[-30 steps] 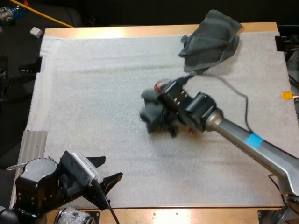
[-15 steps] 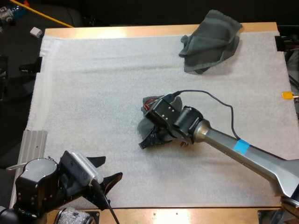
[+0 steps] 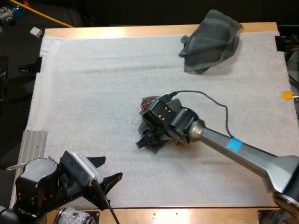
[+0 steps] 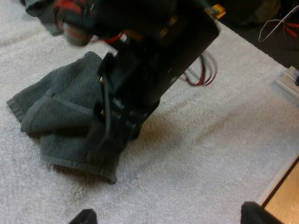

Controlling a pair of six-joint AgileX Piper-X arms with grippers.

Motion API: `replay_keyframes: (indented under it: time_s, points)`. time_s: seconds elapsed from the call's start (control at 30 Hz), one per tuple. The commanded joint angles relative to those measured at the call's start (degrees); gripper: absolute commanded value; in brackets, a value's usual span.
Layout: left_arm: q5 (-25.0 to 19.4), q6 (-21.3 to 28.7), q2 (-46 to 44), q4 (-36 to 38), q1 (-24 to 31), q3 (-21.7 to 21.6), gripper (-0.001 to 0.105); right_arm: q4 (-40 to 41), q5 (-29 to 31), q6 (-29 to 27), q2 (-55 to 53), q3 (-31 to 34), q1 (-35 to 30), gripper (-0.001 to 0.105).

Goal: Pick towel from pile, fold and stack

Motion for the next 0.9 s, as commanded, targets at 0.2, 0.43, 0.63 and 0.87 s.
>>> replay_keyframes:
  time_s: [0.2,0.43,0.63,0.87]
  points:
    - [0.2,-0.2,-0.1,0.0,-0.2,-0.2,0.06,-3.2,-1.2,0.6,6.9,0.4,0.2,0.05]
    - [0.3,-0.3,0.0,0.1,-0.2,-0.2,0.06,-3.8,0.6,1.4,8.7,0.7,0.0,0.048]
    - [0.4,-0.3,-0.1,0.4,-0.3,-0.2,0.06,-3.6,2.7,2.2,9.3,1.1,-0.2,0.024]
    - [0.4,-0.2,-0.2,0.7,-0.3,-0.2,0.06,-2.9,4.1,2.1,8.9,0.8,-0.2,0.0]
